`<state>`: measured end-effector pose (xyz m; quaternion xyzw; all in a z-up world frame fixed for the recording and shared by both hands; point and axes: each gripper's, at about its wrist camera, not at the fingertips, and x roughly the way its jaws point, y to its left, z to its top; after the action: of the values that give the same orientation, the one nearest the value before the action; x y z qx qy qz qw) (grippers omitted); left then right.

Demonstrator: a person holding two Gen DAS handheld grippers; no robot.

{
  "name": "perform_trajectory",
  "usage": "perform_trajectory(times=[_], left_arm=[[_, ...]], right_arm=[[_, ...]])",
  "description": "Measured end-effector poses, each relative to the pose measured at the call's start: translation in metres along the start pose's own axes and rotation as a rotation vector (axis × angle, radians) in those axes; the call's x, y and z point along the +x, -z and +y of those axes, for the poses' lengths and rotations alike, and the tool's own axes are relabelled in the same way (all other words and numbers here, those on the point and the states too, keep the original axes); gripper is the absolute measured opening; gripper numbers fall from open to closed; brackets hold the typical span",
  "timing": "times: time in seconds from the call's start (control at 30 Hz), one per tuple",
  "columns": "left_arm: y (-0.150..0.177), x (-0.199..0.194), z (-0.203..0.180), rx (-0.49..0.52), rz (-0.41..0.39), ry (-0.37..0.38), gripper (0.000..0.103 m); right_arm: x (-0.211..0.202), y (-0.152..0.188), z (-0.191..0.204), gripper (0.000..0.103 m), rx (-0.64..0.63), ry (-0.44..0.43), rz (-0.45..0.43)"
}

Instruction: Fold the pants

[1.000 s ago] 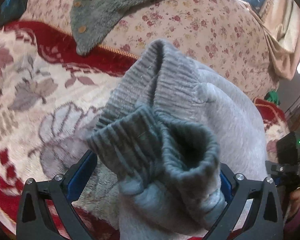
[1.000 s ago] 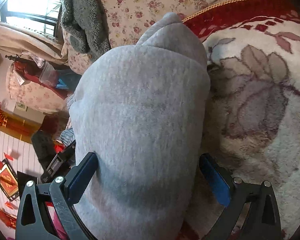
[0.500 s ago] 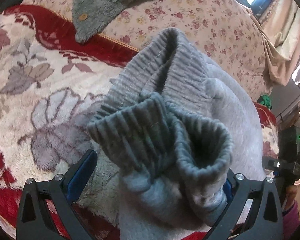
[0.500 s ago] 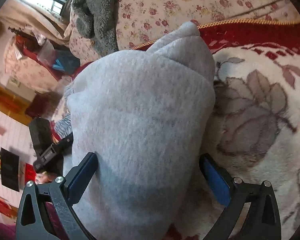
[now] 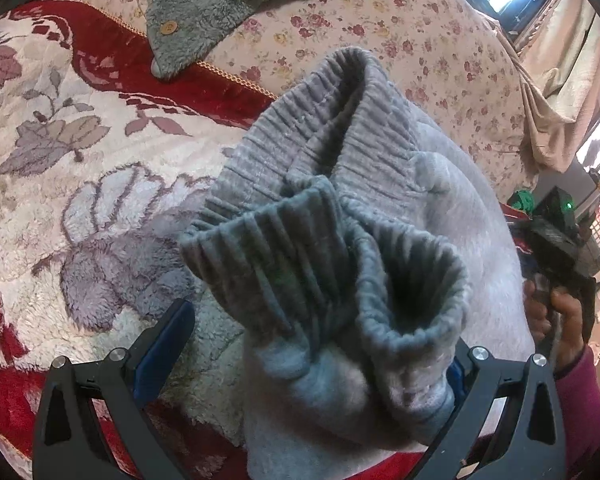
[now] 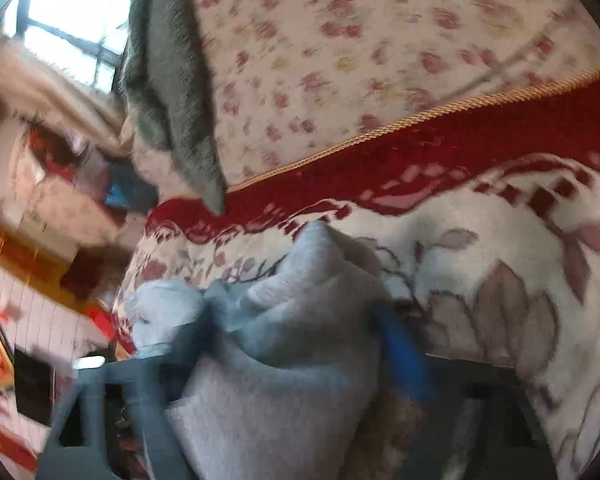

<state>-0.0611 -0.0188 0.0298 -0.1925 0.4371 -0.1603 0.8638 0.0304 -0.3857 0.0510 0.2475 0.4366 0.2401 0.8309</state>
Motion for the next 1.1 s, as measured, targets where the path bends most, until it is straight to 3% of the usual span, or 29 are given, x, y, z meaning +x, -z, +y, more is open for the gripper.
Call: perform_trajectory(times=[0.03,0.07,0.2,0.33,0.43,0.5,0.53,0.57,0.63,0.7,0.8,1.03,1.1], left_arm=[[0.001,0.0,0.001,-0.001,0.0,0.004,0.103],[0.001,0.0,0.002,-0.004,0.001,0.009,0.103],[0.002,0.001,0.007,-0.019,0.011,0.034,0.103],[0.004,0.0,0.008,-0.018,0.014,0.042,0.103],[0.005,0.0,0.009,-0.024,0.017,0.044,0.103],[0.005,-0.002,0.008,-0.023,0.015,0.04,0.103],[0.006,-0.003,0.009,-0.022,0.014,0.039,0.103],[0.006,-0.005,0.009,-0.025,0.012,0.037,0.103],[0.007,-0.008,0.006,-0.021,0.005,0.027,0.103],[0.005,-0.013,0.001,0.002,-0.006,0.011,0.103],[0.003,-0.024,-0.008,0.037,-0.033,0.015,0.103],[-0.009,-0.044,-0.003,-0.035,-0.094,0.174,0.103],[-0.014,-0.043,0.0,-0.065,-0.107,0.159,0.103]], right_arm=[[0.002,-0.003,0.002,0.052,-0.037,0.031,0.008],[0.006,-0.007,0.003,0.047,-0.063,0.046,0.021],[0.018,-0.015,0.006,0.037,-0.161,0.141,0.027],[0.022,-0.023,-0.004,0.025,-0.132,0.189,-0.004],[0.018,-0.023,-0.002,0.024,-0.12,0.18,-0.012],[0.001,-0.021,-0.001,0.031,-0.086,0.154,-0.045],[-0.006,-0.02,-0.002,0.04,-0.058,0.162,-0.048],[-0.013,-0.018,-0.005,0.075,-0.021,0.183,-0.047],[-0.034,-0.006,-0.012,0.097,0.061,0.156,-0.09],[-0.048,0.012,-0.014,0.097,0.079,0.06,-0.077],[-0.057,0.039,-0.009,0.097,0.069,0.018,-0.04],[-0.028,0.087,0.012,0.099,-0.013,-0.067,0.123],[-0.018,0.092,0.015,0.102,-0.012,-0.081,0.133]])
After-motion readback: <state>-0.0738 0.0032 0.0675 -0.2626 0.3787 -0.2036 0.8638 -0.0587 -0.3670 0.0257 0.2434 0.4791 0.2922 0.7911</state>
